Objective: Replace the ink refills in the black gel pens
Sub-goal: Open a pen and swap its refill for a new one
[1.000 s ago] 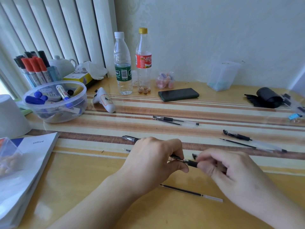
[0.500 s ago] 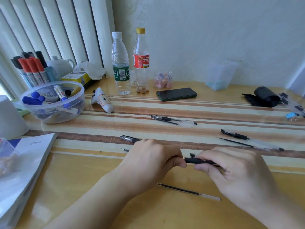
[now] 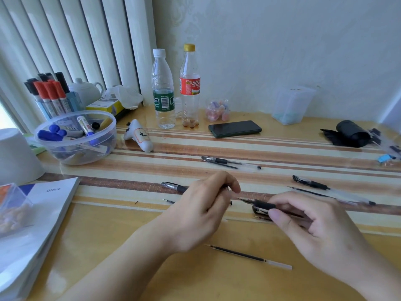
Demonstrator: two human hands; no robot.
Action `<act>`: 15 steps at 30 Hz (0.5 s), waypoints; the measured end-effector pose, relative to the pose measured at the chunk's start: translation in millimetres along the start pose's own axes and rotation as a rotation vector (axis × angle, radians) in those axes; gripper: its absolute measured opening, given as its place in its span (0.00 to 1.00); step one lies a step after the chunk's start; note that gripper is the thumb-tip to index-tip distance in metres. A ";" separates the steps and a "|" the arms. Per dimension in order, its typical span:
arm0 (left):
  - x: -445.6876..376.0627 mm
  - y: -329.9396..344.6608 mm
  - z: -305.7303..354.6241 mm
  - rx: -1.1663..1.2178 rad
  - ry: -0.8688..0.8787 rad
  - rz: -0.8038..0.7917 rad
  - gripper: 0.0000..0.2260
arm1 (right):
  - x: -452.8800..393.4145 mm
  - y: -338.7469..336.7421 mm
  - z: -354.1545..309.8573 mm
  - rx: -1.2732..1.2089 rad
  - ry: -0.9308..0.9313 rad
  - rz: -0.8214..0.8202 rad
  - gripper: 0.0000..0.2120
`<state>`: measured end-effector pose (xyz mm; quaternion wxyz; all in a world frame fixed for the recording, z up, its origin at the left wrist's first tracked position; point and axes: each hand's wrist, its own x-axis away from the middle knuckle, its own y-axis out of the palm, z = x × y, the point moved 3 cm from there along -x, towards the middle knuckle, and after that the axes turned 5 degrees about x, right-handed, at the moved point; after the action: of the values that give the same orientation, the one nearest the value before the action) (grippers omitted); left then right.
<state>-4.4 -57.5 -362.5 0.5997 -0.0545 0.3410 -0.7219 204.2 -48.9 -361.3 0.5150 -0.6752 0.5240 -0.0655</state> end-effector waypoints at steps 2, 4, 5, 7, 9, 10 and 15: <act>-0.8 -1.2 -3.1 -0.013 -0.007 -0.018 0.08 | -1.1 -0.3 1.8 0.048 0.005 -0.009 0.08; -1.0 -0.3 -4.4 -0.034 0.001 -0.053 0.09 | -2.3 -1.5 2.1 0.106 0.022 -0.004 0.07; -1.1 0.8 -5.6 -0.044 -0.002 -0.073 0.09 | -2.2 -2.0 2.2 0.119 0.032 -0.001 0.07; -1.1 2.6 -8.5 -0.051 -0.019 -0.102 0.10 | -2.2 -2.8 2.5 0.131 0.041 0.006 0.06; -1.1 3.4 -10.4 -0.016 -0.031 -0.115 0.08 | -1.9 -2.9 3.9 0.136 0.045 0.015 0.06; -1.2 3.1 -10.6 0.000 -0.032 -0.115 0.07 | -1.7 -2.6 4.7 0.138 0.048 0.015 0.06; -1.7 3.2 -10.0 0.009 -0.039 -0.126 0.05 | -1.3 -1.6 4.4 0.178 0.058 -0.010 0.06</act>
<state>-6.2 -51.8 -371.4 0.5599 -0.0870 0.3219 -0.7585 207.4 -45.3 -361.4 0.5574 -0.6272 0.5273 -0.1338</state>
